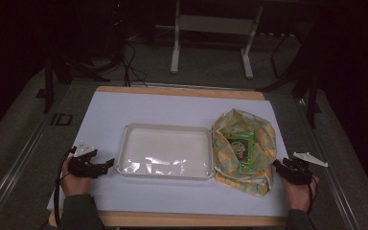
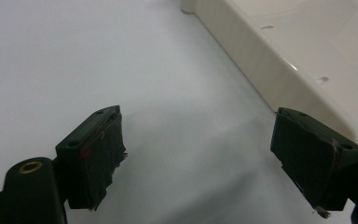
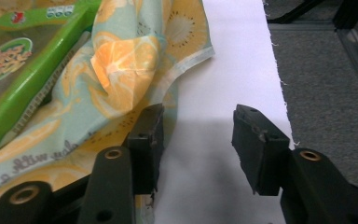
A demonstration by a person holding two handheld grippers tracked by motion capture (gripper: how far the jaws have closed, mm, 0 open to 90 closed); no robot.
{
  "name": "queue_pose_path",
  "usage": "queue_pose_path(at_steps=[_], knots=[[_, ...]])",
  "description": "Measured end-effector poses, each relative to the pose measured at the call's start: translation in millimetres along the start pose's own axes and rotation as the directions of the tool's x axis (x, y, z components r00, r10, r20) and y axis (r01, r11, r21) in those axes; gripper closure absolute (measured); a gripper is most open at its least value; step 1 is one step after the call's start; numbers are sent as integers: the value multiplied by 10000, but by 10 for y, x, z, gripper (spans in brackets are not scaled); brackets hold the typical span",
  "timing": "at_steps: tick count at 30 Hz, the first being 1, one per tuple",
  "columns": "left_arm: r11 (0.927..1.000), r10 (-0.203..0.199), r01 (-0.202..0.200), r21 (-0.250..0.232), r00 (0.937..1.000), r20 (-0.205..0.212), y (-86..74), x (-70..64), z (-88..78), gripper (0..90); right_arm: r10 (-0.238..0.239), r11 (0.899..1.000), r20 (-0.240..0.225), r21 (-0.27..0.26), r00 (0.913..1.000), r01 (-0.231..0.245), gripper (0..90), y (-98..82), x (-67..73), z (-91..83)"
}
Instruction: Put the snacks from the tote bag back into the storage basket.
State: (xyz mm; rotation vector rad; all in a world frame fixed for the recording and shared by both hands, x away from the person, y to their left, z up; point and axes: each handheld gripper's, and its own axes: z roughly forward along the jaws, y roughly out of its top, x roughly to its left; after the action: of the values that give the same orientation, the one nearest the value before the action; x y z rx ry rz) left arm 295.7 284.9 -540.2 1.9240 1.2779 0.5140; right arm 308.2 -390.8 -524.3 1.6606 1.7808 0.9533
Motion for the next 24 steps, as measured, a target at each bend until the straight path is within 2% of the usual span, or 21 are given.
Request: queue_pose_path(at_steps=[9,11,16,18,24], knots=[[9999,-14,15,-162,10000,33,-4,8,-15,179,-36,10000,-65,31,10000,36,538,19,17,-30],[9998,-9,7,-197,9999,-116,-7,28,-28,187,172,9998,-277,65,9995,-170,525,26,9,-38],[9995,-194,190,-253,9997,-130,-13,53,-37,187,357,9993,-248,66,9991,-356,532,50,-4,-80],[9997,-119,115,-219,9998,-185,-12,41,-31,194,659,9978,-587,-33,9961,-662,532,74,-25,-114],[9998,-68,62,-213,9996,-269,-13,32,-30,197,607,9982,-376,17,9974,-607,550,162,-45,-203]])
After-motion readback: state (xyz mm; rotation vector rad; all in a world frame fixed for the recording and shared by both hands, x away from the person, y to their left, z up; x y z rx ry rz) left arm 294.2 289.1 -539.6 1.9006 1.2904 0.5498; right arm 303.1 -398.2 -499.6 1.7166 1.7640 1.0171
